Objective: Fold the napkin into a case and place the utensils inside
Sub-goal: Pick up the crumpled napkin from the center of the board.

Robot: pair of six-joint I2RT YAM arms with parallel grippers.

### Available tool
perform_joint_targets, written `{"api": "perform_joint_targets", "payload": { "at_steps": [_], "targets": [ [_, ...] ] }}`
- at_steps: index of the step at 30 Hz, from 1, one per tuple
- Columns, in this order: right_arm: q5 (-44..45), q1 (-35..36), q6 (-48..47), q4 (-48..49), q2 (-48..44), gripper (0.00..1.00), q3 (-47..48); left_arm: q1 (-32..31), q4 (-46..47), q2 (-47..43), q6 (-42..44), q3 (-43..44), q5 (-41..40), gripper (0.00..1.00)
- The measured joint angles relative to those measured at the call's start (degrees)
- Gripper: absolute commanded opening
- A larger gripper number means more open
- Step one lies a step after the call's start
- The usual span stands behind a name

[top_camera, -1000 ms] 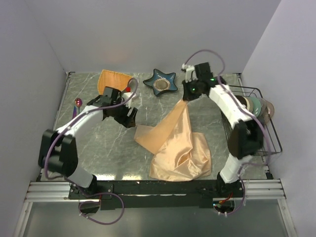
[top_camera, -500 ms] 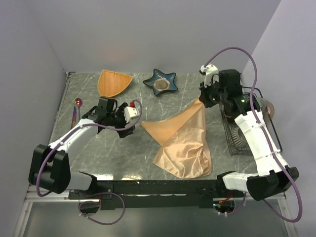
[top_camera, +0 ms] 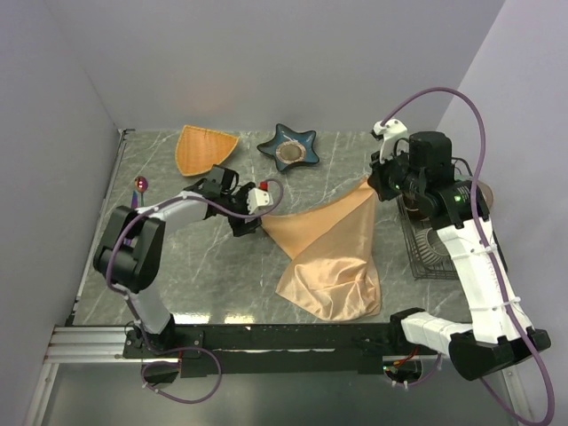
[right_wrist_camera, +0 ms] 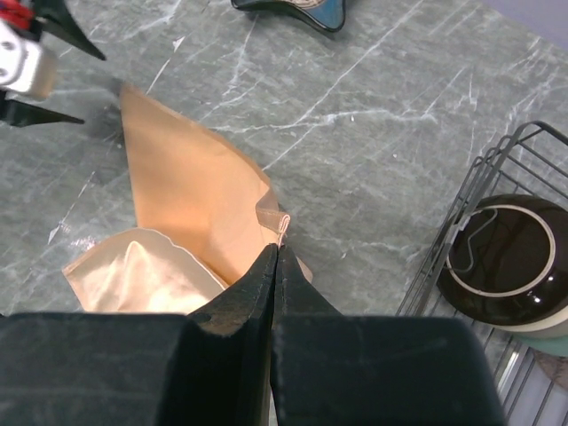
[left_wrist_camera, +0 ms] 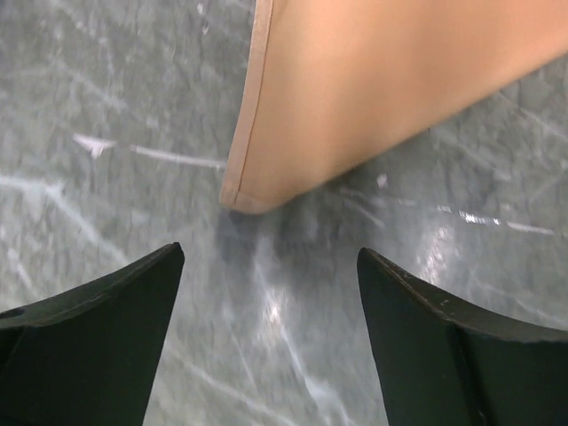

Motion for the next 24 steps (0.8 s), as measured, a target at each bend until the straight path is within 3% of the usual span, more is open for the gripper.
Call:
{"api": "perform_joint_targets", "payload": {
  "at_steps": [13, 24],
  "targets": [
    [-0.3, 0.0, 1.2, -1.8, 0.0, 0.0, 1.3, -1.8, -12.5, 17.2, -0.5, 20.9, 3.9, 0.57],
    [-0.3, 0.0, 1.2, -1.9, 0.0, 0.0, 1.3, -1.6, -24.4, 26.0, -9.0, 33.0, 6.2, 0.63]
  ]
}}
